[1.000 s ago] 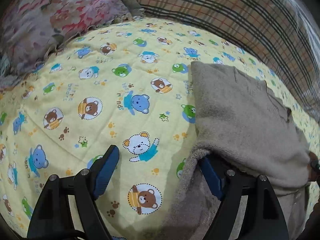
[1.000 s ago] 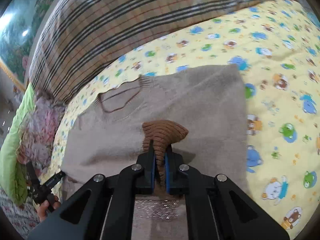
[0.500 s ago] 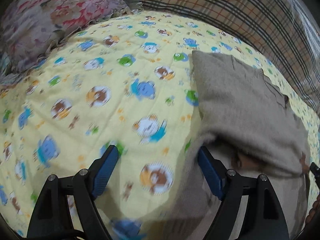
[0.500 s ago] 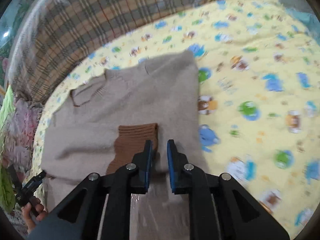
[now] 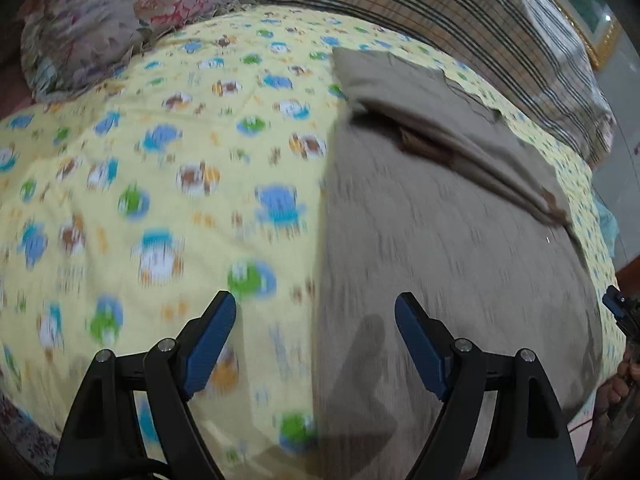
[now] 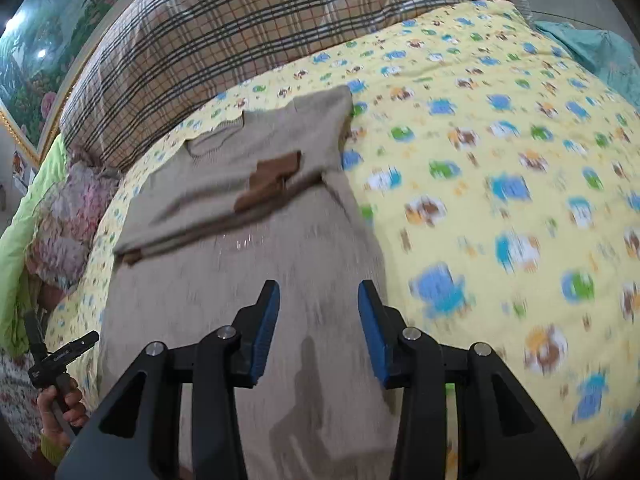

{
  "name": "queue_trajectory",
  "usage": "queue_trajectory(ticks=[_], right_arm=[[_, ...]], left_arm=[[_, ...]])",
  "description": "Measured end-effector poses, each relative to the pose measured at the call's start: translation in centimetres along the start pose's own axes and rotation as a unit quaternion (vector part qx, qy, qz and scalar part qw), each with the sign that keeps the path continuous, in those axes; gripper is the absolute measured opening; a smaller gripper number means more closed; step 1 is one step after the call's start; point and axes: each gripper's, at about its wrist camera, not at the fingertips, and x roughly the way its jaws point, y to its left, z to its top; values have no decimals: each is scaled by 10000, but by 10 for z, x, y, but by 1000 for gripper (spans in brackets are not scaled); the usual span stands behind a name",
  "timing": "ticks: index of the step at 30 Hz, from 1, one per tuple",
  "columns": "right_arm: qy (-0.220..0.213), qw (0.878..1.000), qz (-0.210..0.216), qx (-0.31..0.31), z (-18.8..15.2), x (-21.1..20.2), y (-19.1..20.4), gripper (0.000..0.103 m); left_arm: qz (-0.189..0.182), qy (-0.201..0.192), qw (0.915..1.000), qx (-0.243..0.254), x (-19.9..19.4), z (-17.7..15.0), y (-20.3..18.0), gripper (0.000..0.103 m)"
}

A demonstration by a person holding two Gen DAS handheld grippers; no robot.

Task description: Fold small clothes

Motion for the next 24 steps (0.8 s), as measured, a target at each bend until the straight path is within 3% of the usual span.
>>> queue_trajectory(ticks=[10,19,24], right_arm=[[115,9995,54,304,-53,-31,-27,43],[375,9973,566,272,-89,-51,-40,43],[608,9949,744,313,-111,-50,-49,43]], left_arm=[[-144,209,9989,394,-23,-61,-16,84],[-559,355,9967,466,-35,-114,-20,85],[-733,494,9946,546,-35,-126,-23,85]])
